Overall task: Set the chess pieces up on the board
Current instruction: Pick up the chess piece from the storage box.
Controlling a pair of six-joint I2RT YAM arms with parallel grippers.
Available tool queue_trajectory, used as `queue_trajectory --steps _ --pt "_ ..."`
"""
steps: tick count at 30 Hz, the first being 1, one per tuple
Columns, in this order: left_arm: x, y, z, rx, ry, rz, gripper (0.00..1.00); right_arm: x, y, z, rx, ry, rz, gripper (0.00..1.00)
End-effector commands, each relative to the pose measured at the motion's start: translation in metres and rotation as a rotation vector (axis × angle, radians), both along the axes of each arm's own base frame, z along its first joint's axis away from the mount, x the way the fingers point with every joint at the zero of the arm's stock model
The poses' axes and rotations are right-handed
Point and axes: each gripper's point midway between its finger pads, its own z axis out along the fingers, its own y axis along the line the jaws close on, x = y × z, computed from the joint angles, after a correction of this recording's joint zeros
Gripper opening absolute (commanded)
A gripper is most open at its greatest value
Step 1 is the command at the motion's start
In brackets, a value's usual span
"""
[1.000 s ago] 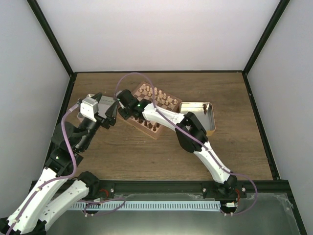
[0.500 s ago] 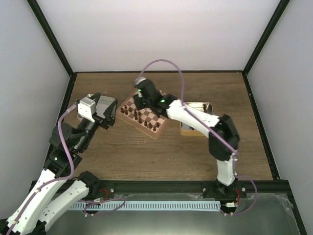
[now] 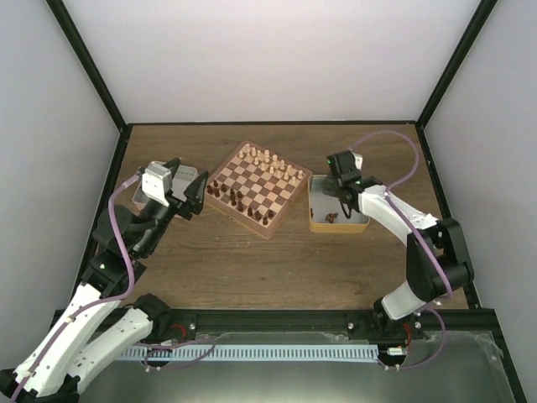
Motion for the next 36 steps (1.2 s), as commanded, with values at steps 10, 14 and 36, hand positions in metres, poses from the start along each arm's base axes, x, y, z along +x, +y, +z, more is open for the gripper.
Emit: queue_trajectory --steps 10,14,36 --pt "-0.002 -0.004 0.002 -0.026 -0.004 -0.029 0.78 0.023 -0.067 -0.083 -0.025 0.163 -0.17 0.34" --pt "0.0 -0.003 0.001 -0.023 0.0 -0.022 0.78 0.031 -0.079 -0.094 -0.054 0.183 -0.207 0.34" --pt "0.003 -0.004 -0.004 -0.009 0.009 -0.016 0.78 0.051 -0.073 -0.118 -0.065 0.209 -0.047 0.22"
